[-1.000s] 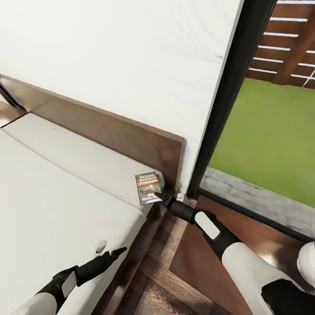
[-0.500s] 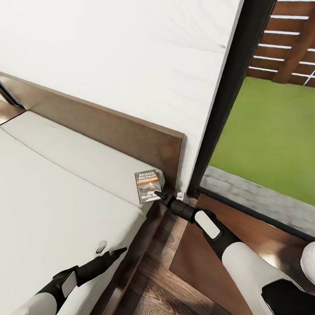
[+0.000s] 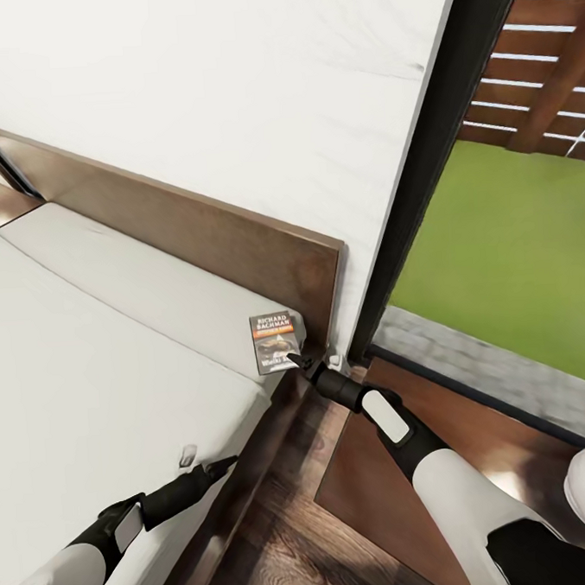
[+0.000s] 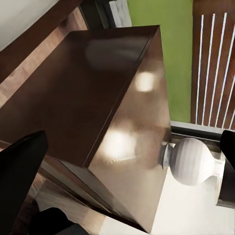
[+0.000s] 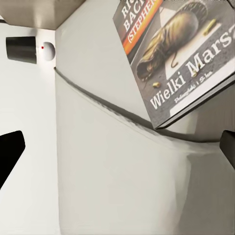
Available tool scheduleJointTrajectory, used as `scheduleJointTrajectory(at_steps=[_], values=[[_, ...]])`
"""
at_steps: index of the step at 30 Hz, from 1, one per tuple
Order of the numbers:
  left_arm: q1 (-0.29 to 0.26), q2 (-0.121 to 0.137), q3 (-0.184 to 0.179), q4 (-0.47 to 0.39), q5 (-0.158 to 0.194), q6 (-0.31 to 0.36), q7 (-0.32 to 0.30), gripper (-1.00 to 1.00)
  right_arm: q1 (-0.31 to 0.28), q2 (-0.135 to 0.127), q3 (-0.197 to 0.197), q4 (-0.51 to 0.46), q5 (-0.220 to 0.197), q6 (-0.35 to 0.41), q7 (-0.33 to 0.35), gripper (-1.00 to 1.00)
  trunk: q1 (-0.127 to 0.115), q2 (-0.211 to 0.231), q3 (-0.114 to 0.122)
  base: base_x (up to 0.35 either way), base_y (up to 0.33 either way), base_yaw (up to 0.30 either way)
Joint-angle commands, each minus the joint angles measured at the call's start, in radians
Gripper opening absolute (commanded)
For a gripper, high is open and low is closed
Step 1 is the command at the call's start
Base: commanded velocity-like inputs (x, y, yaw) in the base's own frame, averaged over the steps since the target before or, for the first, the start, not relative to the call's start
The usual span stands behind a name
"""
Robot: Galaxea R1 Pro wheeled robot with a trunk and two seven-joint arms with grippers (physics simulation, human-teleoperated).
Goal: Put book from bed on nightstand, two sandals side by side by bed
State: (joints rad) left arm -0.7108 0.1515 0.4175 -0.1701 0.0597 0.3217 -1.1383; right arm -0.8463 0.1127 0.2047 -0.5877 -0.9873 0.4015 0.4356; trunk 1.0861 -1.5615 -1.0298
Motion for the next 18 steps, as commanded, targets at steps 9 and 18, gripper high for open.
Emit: scheduleJointTrajectory(at_steps=[9,18], values=[[0.0,0.0,0.003,0.0,0.005,0.0,0.149,1.0,0.0,-0.001,0.001,0.002,-0.007,0.003,0.0,1.0,0.012,-0.021,-0.01,0.0,0.0,0.0],[0.0,0.0,0.004,0.0,0.005,0.0,0.149,1.0,0.0,-0.001,0.001,0.001,-0.007,0.003,0.0,1.0,0.046,-0.084,-0.038,0.0,0.0,0.0]])
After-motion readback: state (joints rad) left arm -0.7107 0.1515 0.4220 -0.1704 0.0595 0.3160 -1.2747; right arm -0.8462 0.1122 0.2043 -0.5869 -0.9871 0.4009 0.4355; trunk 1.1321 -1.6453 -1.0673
